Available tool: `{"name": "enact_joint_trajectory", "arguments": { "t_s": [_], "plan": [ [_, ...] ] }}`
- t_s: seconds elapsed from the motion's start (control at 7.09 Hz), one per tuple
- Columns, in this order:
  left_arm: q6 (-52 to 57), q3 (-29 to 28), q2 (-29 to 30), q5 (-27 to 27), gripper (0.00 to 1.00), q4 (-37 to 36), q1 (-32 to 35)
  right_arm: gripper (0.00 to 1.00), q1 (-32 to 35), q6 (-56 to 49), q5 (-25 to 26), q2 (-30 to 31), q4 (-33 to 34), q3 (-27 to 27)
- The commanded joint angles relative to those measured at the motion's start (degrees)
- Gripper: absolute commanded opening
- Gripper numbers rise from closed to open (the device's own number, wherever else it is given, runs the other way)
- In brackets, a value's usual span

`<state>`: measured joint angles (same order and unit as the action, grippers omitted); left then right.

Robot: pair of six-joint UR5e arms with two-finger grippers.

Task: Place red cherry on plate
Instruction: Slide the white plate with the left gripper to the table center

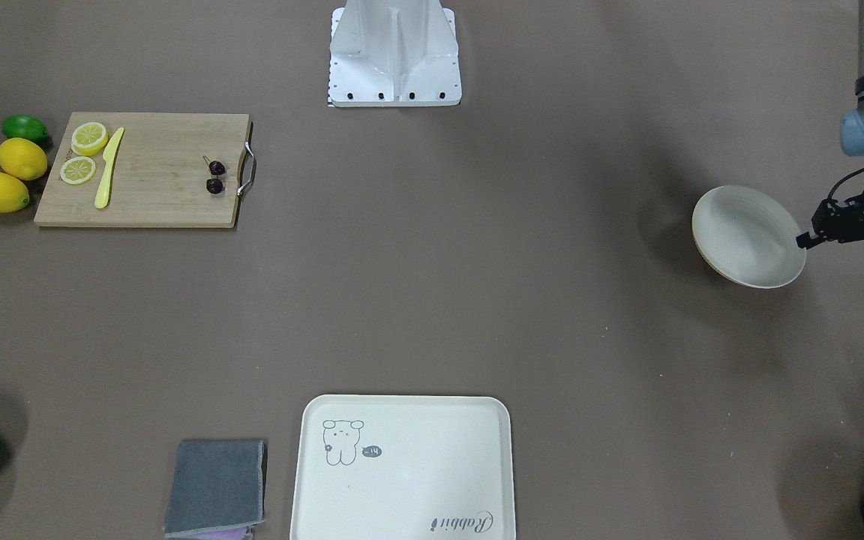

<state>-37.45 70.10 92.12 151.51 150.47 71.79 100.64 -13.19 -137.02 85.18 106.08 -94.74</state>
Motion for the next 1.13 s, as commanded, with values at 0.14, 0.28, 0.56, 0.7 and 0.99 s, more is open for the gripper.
{"name": "enact_joint_trajectory", "arguments": {
  "t_s": [0.14, 0.28, 0.56, 0.7, 0.99],
  "plan": [
    [-6.32, 11.96, 6.9, 7.39, 0.0, -17.42, 2.74, 1.0, 0.0, 0.0, -0.09, 0.07, 0.0, 0.08],
    [-6.59, 14.69, 10.15, 6.96, 0.0, -23.49, 2.39, 1.0, 0.0, 0.0, -0.09, 0.16, 0.09, 0.08],
    [-10.17, 17.95, 17.27, 3.55, 0.0, -31.52, 0.3, 1.0, 0.0, 0.44, -0.09, 0.51, 0.09, 0.08],
    [-12.02, 19.88, 20.79, -0.3, 0.0, -36.43, -2.59, 1.0, 0.0, 1.05, 0.08, 0.42, 0.09, 0.08],
    [-13.61, 28.12, 28.69, -11.96, 0.0, -54.05, -10.05, 1.0, 0.0, 1.32, 0.26, 0.16, 0.96, 0.08]
  ]
}}
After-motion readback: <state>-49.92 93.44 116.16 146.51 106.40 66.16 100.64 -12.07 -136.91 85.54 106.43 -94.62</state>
